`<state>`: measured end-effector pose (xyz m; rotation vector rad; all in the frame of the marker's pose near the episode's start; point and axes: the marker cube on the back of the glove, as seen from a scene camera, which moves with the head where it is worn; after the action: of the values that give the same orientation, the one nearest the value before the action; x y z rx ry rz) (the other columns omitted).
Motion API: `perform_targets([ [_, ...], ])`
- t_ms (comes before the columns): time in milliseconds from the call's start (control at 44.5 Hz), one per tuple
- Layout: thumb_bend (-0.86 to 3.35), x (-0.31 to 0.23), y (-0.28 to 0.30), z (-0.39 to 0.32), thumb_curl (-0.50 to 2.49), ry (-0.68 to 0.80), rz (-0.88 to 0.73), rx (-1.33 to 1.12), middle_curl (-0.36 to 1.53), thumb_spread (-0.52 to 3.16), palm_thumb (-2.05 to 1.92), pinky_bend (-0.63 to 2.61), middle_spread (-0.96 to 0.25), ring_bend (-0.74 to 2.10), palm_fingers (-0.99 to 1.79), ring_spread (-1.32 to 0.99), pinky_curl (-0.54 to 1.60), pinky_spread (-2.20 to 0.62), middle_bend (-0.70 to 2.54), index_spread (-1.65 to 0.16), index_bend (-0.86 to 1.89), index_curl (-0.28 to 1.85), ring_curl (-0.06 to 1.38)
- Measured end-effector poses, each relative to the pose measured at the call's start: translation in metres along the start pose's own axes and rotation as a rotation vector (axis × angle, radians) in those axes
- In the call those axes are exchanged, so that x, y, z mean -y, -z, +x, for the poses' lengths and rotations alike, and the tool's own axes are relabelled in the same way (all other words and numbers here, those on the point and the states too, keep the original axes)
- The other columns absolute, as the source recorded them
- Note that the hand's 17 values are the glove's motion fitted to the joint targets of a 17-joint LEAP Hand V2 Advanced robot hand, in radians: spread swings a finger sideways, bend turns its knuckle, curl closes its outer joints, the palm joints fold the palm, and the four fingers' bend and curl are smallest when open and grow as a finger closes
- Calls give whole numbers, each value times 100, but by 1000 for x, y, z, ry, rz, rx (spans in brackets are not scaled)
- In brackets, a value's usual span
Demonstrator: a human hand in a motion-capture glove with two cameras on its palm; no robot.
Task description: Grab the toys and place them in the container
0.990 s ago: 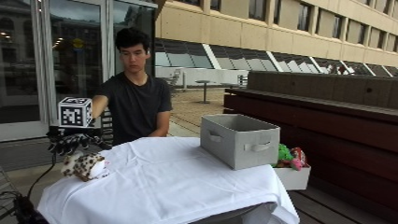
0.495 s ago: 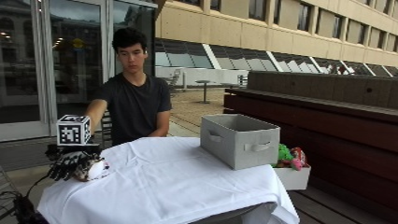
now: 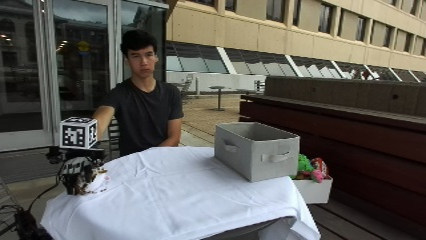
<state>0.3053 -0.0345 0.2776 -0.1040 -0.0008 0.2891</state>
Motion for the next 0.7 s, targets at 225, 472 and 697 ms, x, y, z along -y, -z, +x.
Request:
perform_targets([
  [225,28,1,17,-1,59,-45,-22,55,49,55,81,83,-43,95,107,-54,31,-41,55,-43,3,12,48],
  [472,24,-11,49,-21,66,-58,-102,90,60,45,81,79,-43,112,112,-47,34,-47,90,-42,2,-1,53],
  [697,17,-37,140,-69,71,45,-27,81,62,49,74,87,-41,123,102,-43,37,-47,90,-41,1,-4,55],
])
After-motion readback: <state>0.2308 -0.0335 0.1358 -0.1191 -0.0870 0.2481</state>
